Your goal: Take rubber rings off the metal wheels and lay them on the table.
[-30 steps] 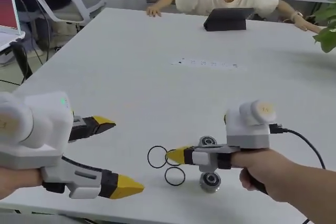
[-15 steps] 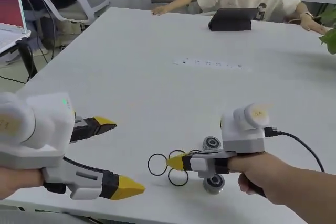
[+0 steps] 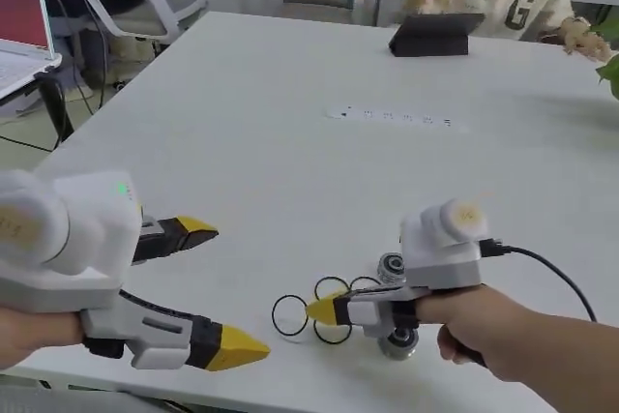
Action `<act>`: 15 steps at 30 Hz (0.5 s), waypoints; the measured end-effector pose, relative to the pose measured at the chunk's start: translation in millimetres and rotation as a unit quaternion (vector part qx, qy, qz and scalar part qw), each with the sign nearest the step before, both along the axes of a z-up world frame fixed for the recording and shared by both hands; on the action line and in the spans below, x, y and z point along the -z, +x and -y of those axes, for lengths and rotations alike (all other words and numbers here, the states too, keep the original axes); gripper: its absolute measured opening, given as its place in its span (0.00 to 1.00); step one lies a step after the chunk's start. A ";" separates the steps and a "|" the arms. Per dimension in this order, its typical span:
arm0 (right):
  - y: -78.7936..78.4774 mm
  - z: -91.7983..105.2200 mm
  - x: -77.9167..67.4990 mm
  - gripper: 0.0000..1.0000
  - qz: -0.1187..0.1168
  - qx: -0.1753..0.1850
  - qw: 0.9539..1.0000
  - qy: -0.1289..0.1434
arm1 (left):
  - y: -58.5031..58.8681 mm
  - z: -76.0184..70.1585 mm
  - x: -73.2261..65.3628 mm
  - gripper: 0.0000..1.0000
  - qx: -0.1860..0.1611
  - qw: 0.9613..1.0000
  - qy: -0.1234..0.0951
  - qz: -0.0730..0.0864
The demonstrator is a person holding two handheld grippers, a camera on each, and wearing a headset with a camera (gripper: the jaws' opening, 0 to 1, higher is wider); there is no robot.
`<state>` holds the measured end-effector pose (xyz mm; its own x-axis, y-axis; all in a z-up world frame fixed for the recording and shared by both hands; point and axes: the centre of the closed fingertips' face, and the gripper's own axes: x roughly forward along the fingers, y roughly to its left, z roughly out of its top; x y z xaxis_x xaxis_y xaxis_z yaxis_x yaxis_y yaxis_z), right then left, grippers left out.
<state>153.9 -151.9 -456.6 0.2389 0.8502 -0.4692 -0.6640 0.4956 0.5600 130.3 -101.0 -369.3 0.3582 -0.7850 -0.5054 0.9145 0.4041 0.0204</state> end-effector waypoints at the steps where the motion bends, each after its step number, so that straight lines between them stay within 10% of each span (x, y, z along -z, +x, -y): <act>1: -0.2 -0.2 0.4 0.00 -0.001 0.000 1.000 0.000 | 0.2 -0.1 0.2 0.82 0.000 1.000 0.000 0.000; 15: -0.3 2.2 11.1 0.00 0.017 -0.010 0.999 -0.038 | -3.3 -1.9 2.7 0.82 0.000 1.000 0.003 -0.004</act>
<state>153.6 -154.1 -467.6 0.2396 0.8170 -0.5245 -0.6913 0.5229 0.4987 127.0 -99.1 -372.0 0.3535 -0.7816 -0.5139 0.9148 0.4036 0.0154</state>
